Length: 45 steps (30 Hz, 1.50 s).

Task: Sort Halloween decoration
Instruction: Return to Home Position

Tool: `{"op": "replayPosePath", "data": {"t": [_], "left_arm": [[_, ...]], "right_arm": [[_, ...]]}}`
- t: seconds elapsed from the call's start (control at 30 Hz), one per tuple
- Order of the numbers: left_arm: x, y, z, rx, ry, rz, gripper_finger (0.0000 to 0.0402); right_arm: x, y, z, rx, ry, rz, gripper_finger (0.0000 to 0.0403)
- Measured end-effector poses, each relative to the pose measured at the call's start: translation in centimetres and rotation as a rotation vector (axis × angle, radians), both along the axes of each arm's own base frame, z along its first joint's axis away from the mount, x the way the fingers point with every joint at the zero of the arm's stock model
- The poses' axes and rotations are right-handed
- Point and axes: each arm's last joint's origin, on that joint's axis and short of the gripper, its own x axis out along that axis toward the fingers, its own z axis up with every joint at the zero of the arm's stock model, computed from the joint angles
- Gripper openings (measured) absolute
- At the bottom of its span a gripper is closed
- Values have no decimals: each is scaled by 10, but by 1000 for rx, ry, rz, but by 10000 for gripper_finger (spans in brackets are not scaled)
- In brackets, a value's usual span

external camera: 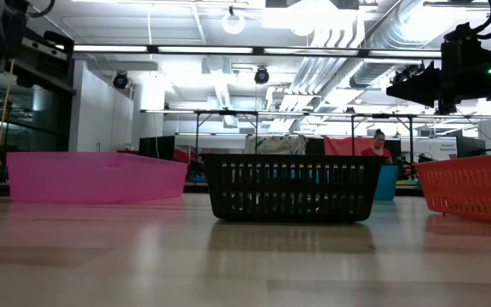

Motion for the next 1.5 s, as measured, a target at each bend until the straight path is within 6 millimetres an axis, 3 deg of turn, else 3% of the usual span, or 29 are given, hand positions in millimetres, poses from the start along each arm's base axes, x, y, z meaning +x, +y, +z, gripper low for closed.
{"op": "replayPosePath", "data": {"t": [0.8,0.9,1.13,1.5], "left_arm": [[0,0,0,10,-6,2,1],[3,3,-3,139,-80,149,1],[7,21,-2,166,-57,795,1],[7,18,-3,166,-55,679,1]], "right_arm": [[0,0,0,0,-1,0,0],[0,0,0,0,0,0,0],[0,0,0,0,0,0,0],[0,0,0,0,0,0,0]]}}
